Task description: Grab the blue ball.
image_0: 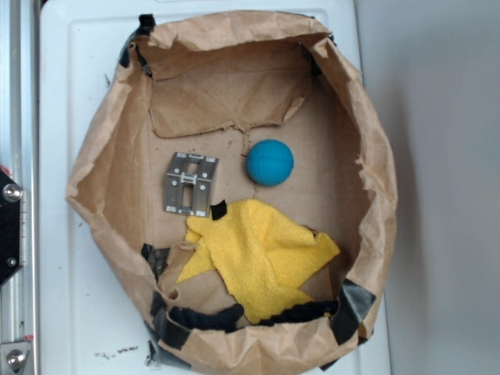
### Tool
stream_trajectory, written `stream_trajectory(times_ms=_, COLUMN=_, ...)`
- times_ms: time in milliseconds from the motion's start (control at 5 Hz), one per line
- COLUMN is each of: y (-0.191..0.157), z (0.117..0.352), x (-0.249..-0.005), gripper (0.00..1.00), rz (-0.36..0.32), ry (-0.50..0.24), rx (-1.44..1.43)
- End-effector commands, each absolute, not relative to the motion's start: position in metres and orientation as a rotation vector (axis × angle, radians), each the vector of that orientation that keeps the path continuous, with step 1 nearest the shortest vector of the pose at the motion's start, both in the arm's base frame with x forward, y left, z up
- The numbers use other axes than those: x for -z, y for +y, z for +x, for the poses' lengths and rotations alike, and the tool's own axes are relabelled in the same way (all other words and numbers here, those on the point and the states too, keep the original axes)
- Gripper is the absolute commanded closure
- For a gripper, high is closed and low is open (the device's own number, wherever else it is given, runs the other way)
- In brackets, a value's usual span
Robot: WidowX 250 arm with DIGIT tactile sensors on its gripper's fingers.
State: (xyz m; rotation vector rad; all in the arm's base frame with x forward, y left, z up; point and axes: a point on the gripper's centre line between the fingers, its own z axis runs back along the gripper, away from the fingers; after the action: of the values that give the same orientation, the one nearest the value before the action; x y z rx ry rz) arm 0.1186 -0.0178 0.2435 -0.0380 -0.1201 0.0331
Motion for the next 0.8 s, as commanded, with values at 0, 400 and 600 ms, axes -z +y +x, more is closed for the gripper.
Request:
stream_trajectory(times_ms=0, y=-0.018, z=0.119, x=-0.244, gripper=0.0, rz=-0.038, ry=-0.12, rx=-0.033)
stream_trajectory(times_ms=400, y=0.007, z=0.212, x=-0.224, gripper=0.0, rz=-0.014, ry=-0.137, rx=-0.113)
stream_trajectory(times_ms=600, y=0.033, z=0.238, x=-0.198, gripper=0.0, rz=0.028, ry=-0.16, rx=-0.107)
